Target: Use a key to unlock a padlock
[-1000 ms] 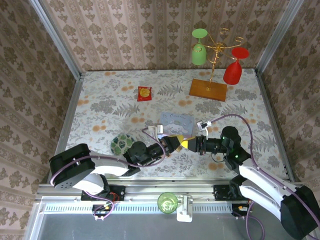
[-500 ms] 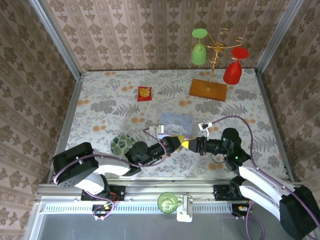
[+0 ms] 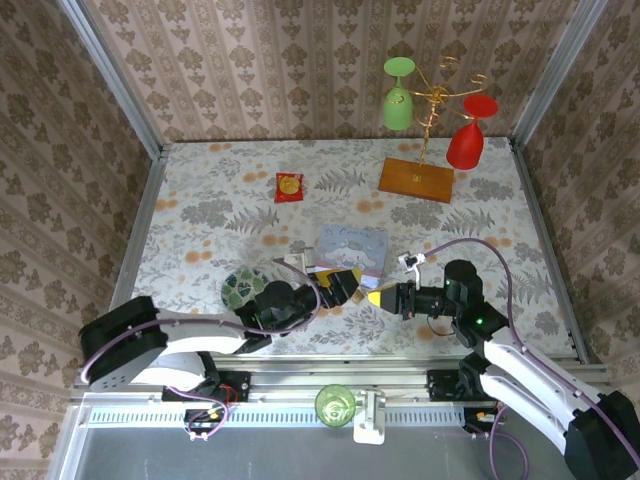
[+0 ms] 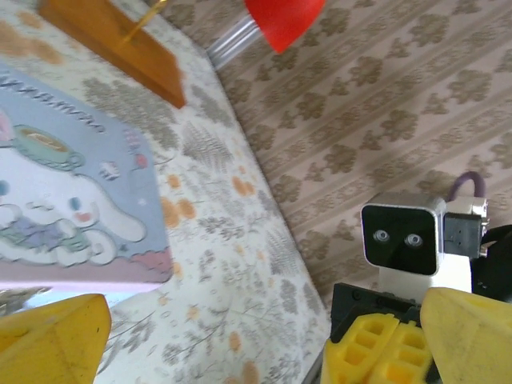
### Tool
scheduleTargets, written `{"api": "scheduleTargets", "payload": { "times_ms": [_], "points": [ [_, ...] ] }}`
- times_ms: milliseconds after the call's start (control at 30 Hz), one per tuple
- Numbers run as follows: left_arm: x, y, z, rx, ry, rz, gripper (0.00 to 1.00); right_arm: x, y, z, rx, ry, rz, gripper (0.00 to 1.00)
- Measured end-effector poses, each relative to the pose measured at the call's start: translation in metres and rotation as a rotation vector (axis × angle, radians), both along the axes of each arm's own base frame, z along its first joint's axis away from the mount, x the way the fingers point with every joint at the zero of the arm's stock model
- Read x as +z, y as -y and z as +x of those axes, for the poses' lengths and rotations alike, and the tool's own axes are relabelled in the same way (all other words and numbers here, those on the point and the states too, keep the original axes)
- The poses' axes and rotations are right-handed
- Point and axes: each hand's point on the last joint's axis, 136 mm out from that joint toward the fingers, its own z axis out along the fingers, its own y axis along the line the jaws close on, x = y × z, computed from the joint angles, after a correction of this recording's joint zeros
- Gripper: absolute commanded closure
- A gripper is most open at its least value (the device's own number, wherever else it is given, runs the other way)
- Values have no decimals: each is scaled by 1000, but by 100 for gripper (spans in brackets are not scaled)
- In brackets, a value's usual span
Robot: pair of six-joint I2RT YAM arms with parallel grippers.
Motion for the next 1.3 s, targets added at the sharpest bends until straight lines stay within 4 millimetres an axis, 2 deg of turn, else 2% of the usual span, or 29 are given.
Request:
{"api": "scheduleTargets", "payload": {
  "times_ms": [67,167,367,567,833,1000,1100,1233,1300],
  "points": [
    [-9,-2,1,14,-28,68,0,-18,5,2,-31,-50,-61,100],
    [-32,-6,0,33,-73,163,0,-41,11,1,-59,-121,-135,100],
    [-86,-12,-3,61,-148,294,9,-62,22,4,-121,-176,-225,100],
    [-130,-13,-3,77,-186,389,9,-94,40,13,-224,-282,-356,100],
    [-120,-8,6,143,-152,372,11,-95,48,19,-281,-270,-382,100],
    [-132,-1,16,177,-178,368,19,-99,65,30,-379,-264,-423,100],
    [-132,9,22,197,-184,316,21,-102,75,36,-436,-270,-444,100],
    [-131,19,24,252,-171,274,22,-103,78,39,-465,-283,-442,100],
    [-131,25,25,273,-177,248,26,-102,79,39,-470,-285,-440,100]
  ]
}}
